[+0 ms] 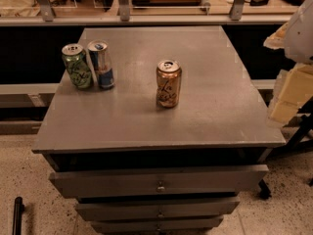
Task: Knock redbull can over
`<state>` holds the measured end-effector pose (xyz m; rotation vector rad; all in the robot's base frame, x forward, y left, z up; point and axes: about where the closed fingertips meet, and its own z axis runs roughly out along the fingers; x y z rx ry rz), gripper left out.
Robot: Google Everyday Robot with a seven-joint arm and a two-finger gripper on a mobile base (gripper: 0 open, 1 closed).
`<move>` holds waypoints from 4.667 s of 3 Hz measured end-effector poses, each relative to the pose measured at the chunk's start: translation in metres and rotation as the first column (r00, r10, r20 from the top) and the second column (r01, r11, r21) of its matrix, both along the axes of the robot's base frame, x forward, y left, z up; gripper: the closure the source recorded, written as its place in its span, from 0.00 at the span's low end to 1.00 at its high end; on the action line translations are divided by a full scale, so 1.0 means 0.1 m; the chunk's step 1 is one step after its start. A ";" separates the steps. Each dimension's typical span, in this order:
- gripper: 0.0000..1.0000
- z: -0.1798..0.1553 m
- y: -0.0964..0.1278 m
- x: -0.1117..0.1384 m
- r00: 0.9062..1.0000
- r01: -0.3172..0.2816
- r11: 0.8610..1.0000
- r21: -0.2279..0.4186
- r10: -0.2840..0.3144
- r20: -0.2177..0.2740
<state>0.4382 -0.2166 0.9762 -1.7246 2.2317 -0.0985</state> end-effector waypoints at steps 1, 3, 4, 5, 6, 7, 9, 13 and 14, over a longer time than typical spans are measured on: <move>0.00 0.00 0.00 0.00 1.000 0.000 1.000 0.000 0.000 0.002; 0.00 0.10 0.42 0.85 0.993 -0.105 0.993 0.058 0.102 0.057; 0.00 0.14 0.90 1.37 0.987 -0.145 0.977 0.159 0.132 0.089; 0.00 0.15 1.48 1.77 0.981 -0.186 0.946 0.265 0.165 0.101; 0.00 0.11 2.02 1.99 0.980 -0.200 0.904 0.378 0.178 0.093; 0.00 -0.01 2.45 2.09 0.984 -0.175 0.863 0.473 0.160 0.072; 0.00 -0.36 2.98 2.13 0.963 -0.267 0.747 0.608 0.229 0.143; 0.00 -0.52 3.21 2.23 0.903 -0.427 0.551 0.717 0.294 0.313; 0.00 -0.57 3.25 2.35 0.891 -0.454 0.497 0.740 0.271 0.365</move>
Offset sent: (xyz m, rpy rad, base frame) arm 0.0855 0.0298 0.0120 0.0624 -0.0600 0.1072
